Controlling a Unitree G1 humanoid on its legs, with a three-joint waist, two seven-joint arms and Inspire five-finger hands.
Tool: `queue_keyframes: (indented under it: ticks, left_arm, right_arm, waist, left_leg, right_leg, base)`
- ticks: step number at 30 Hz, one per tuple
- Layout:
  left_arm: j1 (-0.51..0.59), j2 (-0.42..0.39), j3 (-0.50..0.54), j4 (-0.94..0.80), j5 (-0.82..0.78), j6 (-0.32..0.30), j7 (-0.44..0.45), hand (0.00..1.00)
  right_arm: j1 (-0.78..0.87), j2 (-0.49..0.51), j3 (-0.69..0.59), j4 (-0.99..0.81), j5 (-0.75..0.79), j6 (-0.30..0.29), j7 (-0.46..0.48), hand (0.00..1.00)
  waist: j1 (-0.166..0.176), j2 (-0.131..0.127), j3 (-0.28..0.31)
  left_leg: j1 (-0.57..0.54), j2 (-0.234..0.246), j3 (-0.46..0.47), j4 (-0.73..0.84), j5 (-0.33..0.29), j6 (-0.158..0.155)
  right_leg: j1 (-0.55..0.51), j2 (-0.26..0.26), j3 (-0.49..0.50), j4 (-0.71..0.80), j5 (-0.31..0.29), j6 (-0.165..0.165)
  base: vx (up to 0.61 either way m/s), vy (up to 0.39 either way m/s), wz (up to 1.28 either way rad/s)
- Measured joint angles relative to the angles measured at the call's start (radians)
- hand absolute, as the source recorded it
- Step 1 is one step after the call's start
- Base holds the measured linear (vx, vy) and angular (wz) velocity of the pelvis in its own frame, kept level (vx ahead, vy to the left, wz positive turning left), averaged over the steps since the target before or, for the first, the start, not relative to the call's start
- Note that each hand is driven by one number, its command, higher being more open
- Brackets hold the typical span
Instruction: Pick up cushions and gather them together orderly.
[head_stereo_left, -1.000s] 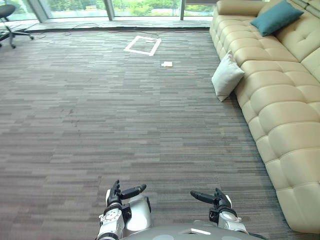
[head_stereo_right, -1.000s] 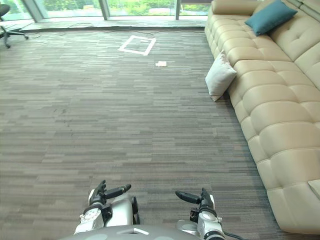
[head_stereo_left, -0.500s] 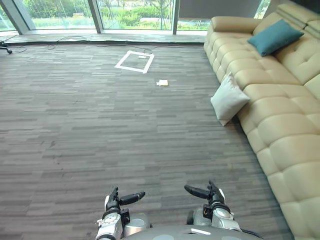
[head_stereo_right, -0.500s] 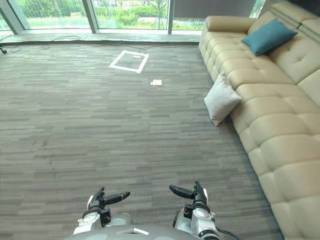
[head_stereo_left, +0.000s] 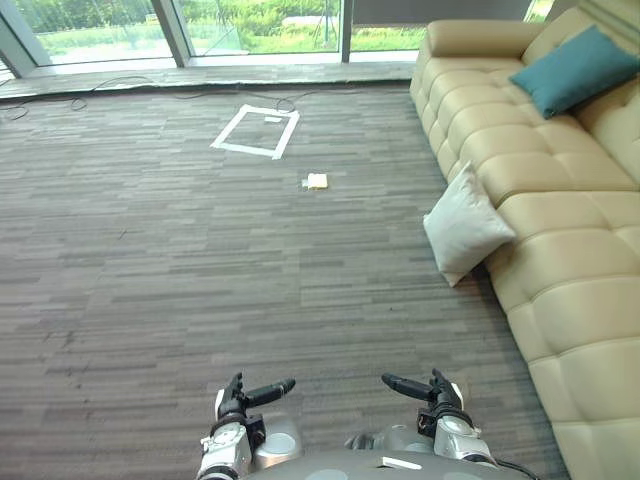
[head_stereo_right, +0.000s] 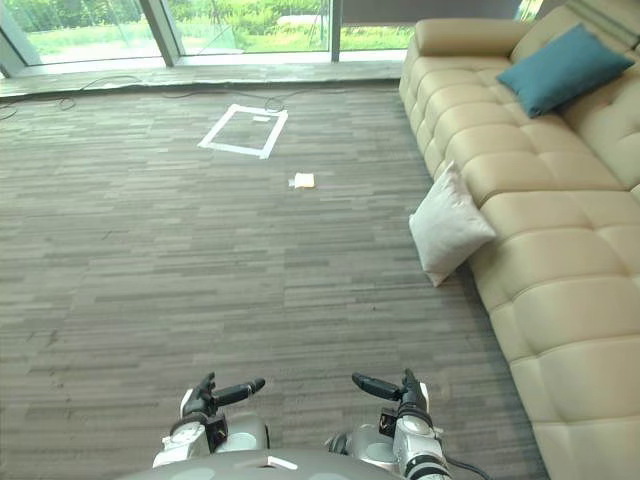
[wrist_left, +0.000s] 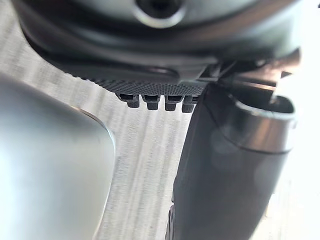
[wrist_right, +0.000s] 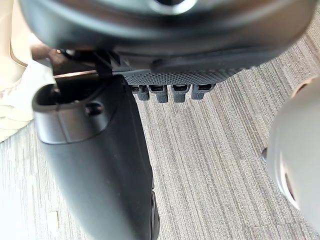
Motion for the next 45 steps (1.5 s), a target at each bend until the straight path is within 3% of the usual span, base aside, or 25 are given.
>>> queue_keyframes:
  ticks: [4, 5, 7, 8, 10, 12, 14, 15, 17, 19, 21, 22, 24, 26, 29, 32, 34, 37, 38, 39, 40, 41, 42, 44, 45]
  left_arm:
    - [-0.004, -0.012, 0.020, -0.010, -0.003, -0.010, 0.000, 1.00]
    - [0.000, -0.021, 0.022, -0.008, -0.027, -0.014, 0.001, 1.00]
    - [-0.004, 0.003, 0.020, -0.007, -0.028, -0.014, 0.002, 1.00]
    - [-0.004, 0.007, 0.024, -0.007, -0.029, -0.012, 0.002, 1.00]
    - [-0.011, 0.013, 0.024, 0.006, -0.028, -0.006, 0.004, 1.00]
    - [-0.015, 0.015, 0.018, 0.041, -0.029, 0.010, 0.019, 1.00]
    - [-0.016, 0.012, 0.017, 0.061, -0.030, 0.015, 0.025, 1.00]
    - [-0.005, 0.008, 0.015, 0.062, -0.029, 0.015, 0.029, 1.00]
    - [0.007, 0.009, 0.015, 0.065, -0.029, 0.016, 0.029, 1.00]
    - [0.015, 0.013, -0.003, 0.075, -0.029, 0.015, 0.028, 1.00]
    - [0.019, 0.030, -0.048, 0.084, -0.027, 0.015, 0.017, 1.00]
    - [0.015, 0.035, -0.053, 0.098, -0.021, 0.015, 0.014, 1.00]
    - [0.013, 0.009, -0.050, 0.111, -0.019, 0.021, 0.009, 1.00]
    - [0.008, -0.011, -0.047, 0.112, -0.002, 0.021, -0.003, 1.00]
    - [0.003, -0.020, 0.006, 0.102, 0.014, 0.021, -0.003, 1.00]
    - [0.010, -0.025, 0.064, 0.068, 0.003, 0.018, -0.001, 1.00]
    - [0.022, -0.028, 0.071, 0.040, -0.026, 0.015, -0.001, 1.00]
    - [0.020, -0.038, 0.076, 0.030, -0.032, -0.001, -0.001, 1.00]
    - [0.020, -0.040, 0.076, 0.024, -0.040, -0.002, -0.001, 1.00]
    - [0.021, -0.045, 0.076, 0.023, -0.049, -0.008, 0.001, 1.00]
    - [0.027, -0.049, 0.077, 0.025, -0.061, -0.012, 0.004, 1.00]
    - [0.028, -0.048, 0.077, 0.026, -0.063, -0.013, 0.006, 1.00]
    - [0.029, -0.034, 0.079, 0.030, -0.067, -0.011, 0.008, 1.00]
    - [0.029, -0.014, 0.092, 0.043, -0.064, -0.011, 0.006, 1.00]
    - [0.028, -0.014, 0.097, 0.046, -0.064, -0.008, 0.006, 1.00]
  right_arm:
    - [0.012, 0.001, 0.010, 0.001, 0.003, 0.003, -0.014, 1.00]
    - [0.023, -0.007, 0.038, 0.003, 0.003, 0.002, -0.017, 1.00]
    - [0.025, 0.020, 0.058, 0.016, 0.003, 0.002, -0.016, 1.00]
    - [0.028, 0.030, 0.063, 0.016, 0.003, 0.004, -0.015, 1.00]
    - [0.031, 0.029, 0.079, 0.017, 0.003, 0.005, -0.011, 1.00]
    - [0.027, 0.028, 0.077, 0.005, 0.002, 0.000, -0.009, 1.00]
    - [0.027, 0.028, 0.076, -0.014, 0.002, -0.008, -0.009, 1.00]
    - [0.028, 0.028, 0.078, -0.031, -0.001, -0.013, -0.004, 1.00]
    - [0.026, 0.028, 0.078, -0.036, -0.005, -0.032, -0.002, 1.00]
    - [0.020, 0.028, 0.077, -0.046, -0.006, -0.039, 0.002, 1.00]
    - [0.014, 0.028, 0.078, -0.058, -0.007, -0.045, 0.008, 1.00]
    - [0.012, 0.019, 0.076, -0.052, -0.012, -0.048, 0.011, 1.00]
    - [0.011, 0.004, 0.068, -0.041, -0.019, -0.045, 0.009, 1.00]
    - [0.011, 0.003, 0.028, -0.042, -0.018, -0.044, 0.008, 1.00]
    - [0.020, -0.007, 0.009, -0.039, -0.016, -0.023, 0.002, 1.00]
    - [0.019, -0.005, 0.009, -0.020, -0.011, -0.019, -0.011, 1.00]
    - [0.021, -0.002, 0.008, -0.019, 0.003, -0.012, -0.011, 1.00]
    - [0.020, 0.001, 0.008, -0.018, 0.003, -0.006, -0.016, 1.00]
    - [0.021, 0.001, 0.009, -0.018, 0.003, -0.006, -0.018, 1.00]
    - [0.021, -0.004, 0.020, -0.012, 0.003, -0.004, -0.022, 1.00]
    - [0.023, -0.012, 0.039, -0.004, 0.003, -0.004, -0.023, 1.00]
    - [0.023, -0.013, 0.043, -0.001, 0.003, -0.003, -0.023, 1.00]
    - [0.030, 0.000, 0.062, 0.013, 0.003, -0.002, -0.021, 1.00]
    - [0.041, 0.029, 0.089, 0.015, 0.003, -0.001, -0.015, 1.00]
    - [0.041, 0.029, 0.091, 0.016, 0.003, -0.001, -0.012, 1.00]
  waist:
    - [0.016, -0.002, 0.001]
    - [0.032, -0.001, -0.016]
    - [0.033, -0.052, -0.041]
    - [0.035, -0.063, -0.049]
    - [0.034, -0.070, -0.054]
    - [0.030, -0.057, -0.045]
    - [0.026, -0.044, -0.036]
    - [0.020, -0.029, -0.036]
    - [0.009, -0.031, -0.033]
    - [-0.002, -0.032, -0.034]
    - [-0.014, -0.039, -0.038]
    - [-0.021, -0.041, -0.044]
    - [-0.021, 0.005, -0.056]
    - [-0.027, 0.024, -0.057]
    - [-0.025, 0.024, -0.045]
    - [-0.019, 0.019, -0.036]
    - [-0.014, 0.013, -0.034]
    - [0.003, 0.006, -0.030]
    - [0.008, 0.003, -0.029]
    - [0.011, 0.006, -0.031]
    - [0.014, 0.016, -0.037]
    - [0.015, 0.017, -0.042]
    - [0.027, -0.007, -0.065]
    - [0.029, -0.046, -0.089]
    - [0.029, -0.048, -0.090]
  left_leg:
    - [-0.061, -0.055, -0.001, -0.358, 0.052, 0.005]
    - [-0.059, -0.077, -0.014, -0.383, 0.193, 0.031]
    - [-0.074, -0.104, 0.017, -0.331, 0.115, 0.051]
    - [-0.077, -0.109, 0.030, -0.304, 0.084, 0.064]
    - [-0.047, -0.123, 0.058, -0.266, 0.018, 0.097]
    - [0.069, -0.137, 0.088, -0.292, -0.044, 0.117]
    - [0.171, -0.138, 0.103, -0.345, -0.065, 0.116]
    - [0.273, -0.135, 0.123, -0.422, -0.072, 0.107]
    - [0.360, -0.127, 0.141, -0.490, -0.066, 0.096]
    - [0.424, -0.113, 0.155, -0.541, -0.064, 0.088]
    - [0.487, -0.106, 0.169, -0.602, -0.066, 0.044]
    - [0.519, -0.107, 0.153, -0.617, -0.071, 0.022]
    - [0.529, -0.073, 0.127, -0.615, -0.039, 0.005]
    - [0.526, -0.058, 0.107, -0.578, 0.004, -0.014]
    - [0.355, -0.008, -0.030, -0.136, 0.130, -0.041]
    - [0.181, 0.010, -0.046, 0.097, 0.038, -0.036]
    - [0.132, -0.005, -0.038, 0.023, -0.004, -0.024]
    - [0.066, -0.078, -0.104, -0.230, -0.034, -0.002]
    - [0.041, -0.116, -0.161, -0.299, -0.029, 0.003]
    - [0.028, -0.152, -0.233, -0.405, 0.003, -0.014]
    - [0.033, -0.152, -0.243, -0.414, 0.059, -0.027]
    - [0.038, -0.155, -0.241, -0.411, 0.074, -0.018]
    - [0.057, -0.169, -0.181, -0.387, 0.053, 0.015]
    - [0.087, -0.174, -0.095, -0.382, 0.004, 0.041]
    - [0.097, -0.172, -0.078, -0.381, -0.001, 0.048]
  right_leg:
    - [0.082, -0.050, 0.072, -0.029, -0.065, 0.074]
    - [0.106, -0.070, 0.115, -0.014, -0.115, 0.097]
    - [0.094, -0.113, 0.158, 0.004, -0.111, 0.090]
    - [0.073, -0.128, 0.182, 0.044, -0.097, 0.099]
    - [0.026, -0.160, 0.219, 0.202, -0.066, 0.135]
    - [-0.117, -0.197, 0.245, 0.577, 0.035, 0.197]
    - [-0.186, -0.209, 0.199, 0.713, 0.023, 0.178]
    - [-0.268, -0.220, 0.112, 0.746, 0.004, 0.145]
    - [-0.317, -0.222, 0.014, 0.689, -0.020, 0.105]
    - [-0.367, -0.217, -0.079, 0.567, -0.025, 0.093]
    - [-0.423, -0.180, -0.135, 0.312, 0.037, 0.084]
    - [-0.419, -0.148, -0.124, 0.245, 0.154, -0.013]
    - [-0.404, -0.110, -0.127, 0.236, 0.130, -0.024]
    - [-0.380, -0.095, -0.129, 0.226, 0.096, -0.024]
    - [-0.246, -0.056, -0.129, 0.128, 0.066, -0.023]
    - [-0.141, -0.026, -0.090, 0.060, 0.046, -0.023]
    - [-0.109, -0.022, -0.056, 0.042, 0.044, -0.018]
    - [-0.087, -0.039, 0.046, 0.042, 0.011, 0.013]
    - [-0.086, -0.052, 0.082, 0.054, -0.006, 0.036]
    - [-0.091, -0.064, 0.136, 0.086, -0.038, 0.069]
    - [-0.093, -0.063, 0.170, 0.109, -0.060, 0.089]
    - [-0.093, -0.063, 0.184, 0.114, -0.064, 0.091]
    - [-0.093, -0.083, 0.258, 0.118, -0.076, 0.106]
    - [-0.107, -0.113, 0.329, 0.133, -0.068, 0.114]
    - [-0.111, -0.117, 0.336, 0.146, -0.063, 0.120]
  base:
    - [0.48, 0.239, -0.64]
    - [0.51, 0.307, -0.54]
    - [0.61, 0.316, -0.36]
    - [0.66, 0.341, -0.22]
    - [0.53, 0.292, -0.22]
    - [0.53, 0.244, -0.32]
    - [0.47, 0.126, -0.32]
    - [0.32, 0.038, -0.32]
    - [0.39, -0.023, -0.20]
    - [0.48, -0.105, -0.07]
    - [0.45, -0.143, -0.02]
    - [0.54, -0.172, -0.10]
    - [0.59, -0.213, -0.25]
    - [0.55, -0.231, -0.14]
    - [0.37, -0.183, -0.02]
    - [0.30, -0.020, -0.37]
    - [0.22, 0.091, -0.63]
    - [0.22, 0.177, -0.93]
    - [0.25, 0.276, -0.96]
    - [0.31, 0.365, -1.17]
    - [0.28, 0.333, -0.96]
    - [0.41, 0.405, -1.07]
    - [0.38, 0.328, -0.98]
    - [0.40, 0.290, -1.11]
    - [0.36, 0.255, -1.05]
